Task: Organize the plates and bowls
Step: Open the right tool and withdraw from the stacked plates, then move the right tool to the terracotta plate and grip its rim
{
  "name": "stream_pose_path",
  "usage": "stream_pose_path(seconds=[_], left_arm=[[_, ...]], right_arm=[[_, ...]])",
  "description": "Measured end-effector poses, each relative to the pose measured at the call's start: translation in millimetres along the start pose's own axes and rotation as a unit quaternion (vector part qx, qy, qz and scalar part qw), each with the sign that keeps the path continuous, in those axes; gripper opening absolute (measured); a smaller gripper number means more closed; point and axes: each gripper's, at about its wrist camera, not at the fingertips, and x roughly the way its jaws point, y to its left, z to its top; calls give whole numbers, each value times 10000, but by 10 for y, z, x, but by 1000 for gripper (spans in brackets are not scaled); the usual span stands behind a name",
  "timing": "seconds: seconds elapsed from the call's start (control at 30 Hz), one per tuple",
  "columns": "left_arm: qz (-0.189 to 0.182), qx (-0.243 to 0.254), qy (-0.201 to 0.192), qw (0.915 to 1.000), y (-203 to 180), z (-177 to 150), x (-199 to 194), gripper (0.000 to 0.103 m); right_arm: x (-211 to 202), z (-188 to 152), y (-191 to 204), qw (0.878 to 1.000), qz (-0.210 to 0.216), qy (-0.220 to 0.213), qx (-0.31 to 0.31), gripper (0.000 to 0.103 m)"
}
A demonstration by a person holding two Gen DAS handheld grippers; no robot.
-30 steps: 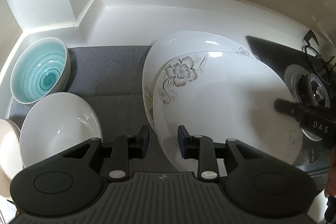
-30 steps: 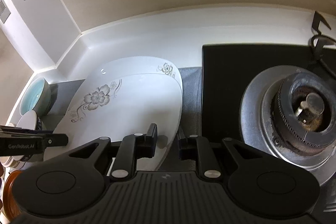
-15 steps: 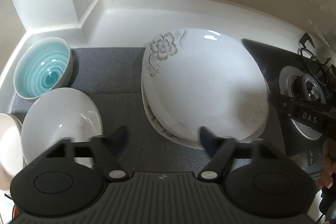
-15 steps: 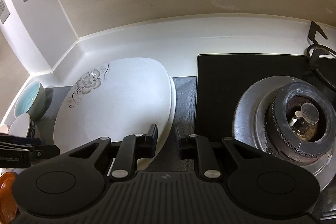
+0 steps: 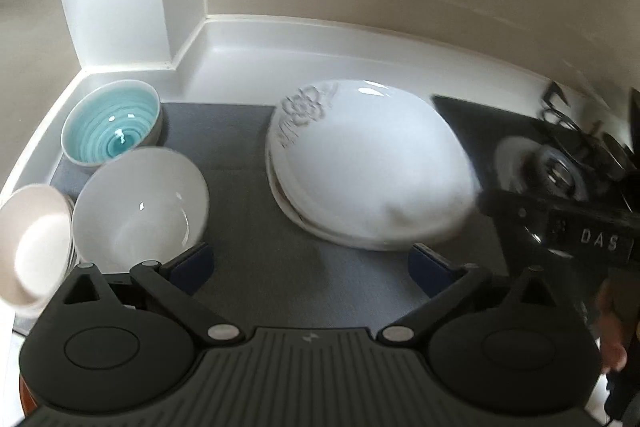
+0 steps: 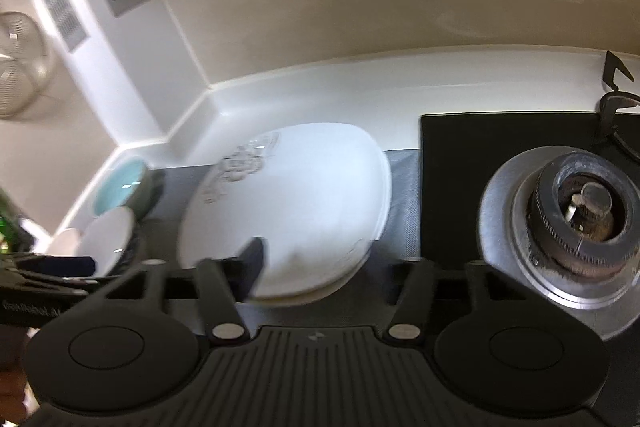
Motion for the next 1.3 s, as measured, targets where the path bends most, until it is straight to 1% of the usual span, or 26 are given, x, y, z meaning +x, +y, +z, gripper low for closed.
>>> stream_pose_path(seconds=[0.03, 0.1, 0.23, 0.4, 0.5, 0.57, 0.67, 0.77, 1.1, 1.3], left_arm=[[-20, 35, -8, 10000, -12, -56, -58, 103], [29, 34, -31, 10000, -21, -159, -163, 103], [158, -104, -58, 9998, 31, -353, -384, 103], [451, -213, -214, 9985, 188, -594, -691, 103], [537, -386, -277, 9974, 325, -728, -877, 103], [604, -504, -350, 9963, 412, -813, -998, 103], [743, -531, -526, 9944, 501, -908, -1152, 103], [728, -497, -600, 9943, 560, -981, -1253, 103], [522, -563, -766, 9941, 834, -1122, -1478, 103], [601, -588, -752, 9936, 1000, -1204, -1555, 103]], right_arm=[[-57, -27, 30, 10000, 69, -25, -21, 77], [-149, -77, 108, 9998, 153, -22, -161, 78], [-294, -154, 284, 9991, 130, -19, -409, 80], [-452, -268, 501, 9980, 264, -9, -581, 81], [-524, -362, 658, 9968, 380, 72, -705, 81], [-582, -426, 771, 9962, 397, 75, -768, 81], [-689, -509, 937, 9958, 366, -1, -835, 81], [-805, -580, 1104, 9949, 363, -75, -936, 83], [-1074, -837, 1512, 9927, 263, -205, -1163, 83], [-1164, -953, 1709, 9919, 168, -272, -1230, 83]])
